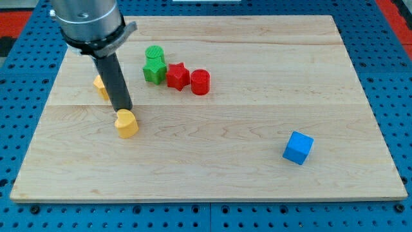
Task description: Slide the yellow heart to the bottom center
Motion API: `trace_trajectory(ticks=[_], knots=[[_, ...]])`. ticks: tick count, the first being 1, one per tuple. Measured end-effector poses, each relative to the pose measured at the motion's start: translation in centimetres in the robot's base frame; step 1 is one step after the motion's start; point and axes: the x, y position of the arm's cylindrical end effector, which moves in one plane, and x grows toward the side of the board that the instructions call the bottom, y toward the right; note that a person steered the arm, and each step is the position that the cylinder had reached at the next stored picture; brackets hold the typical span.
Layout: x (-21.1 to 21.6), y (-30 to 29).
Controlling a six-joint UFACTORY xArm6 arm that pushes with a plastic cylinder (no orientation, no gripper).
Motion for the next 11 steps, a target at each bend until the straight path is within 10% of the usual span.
trace_trajectory(ticks=[11], knots=[[7.6,6.0]])
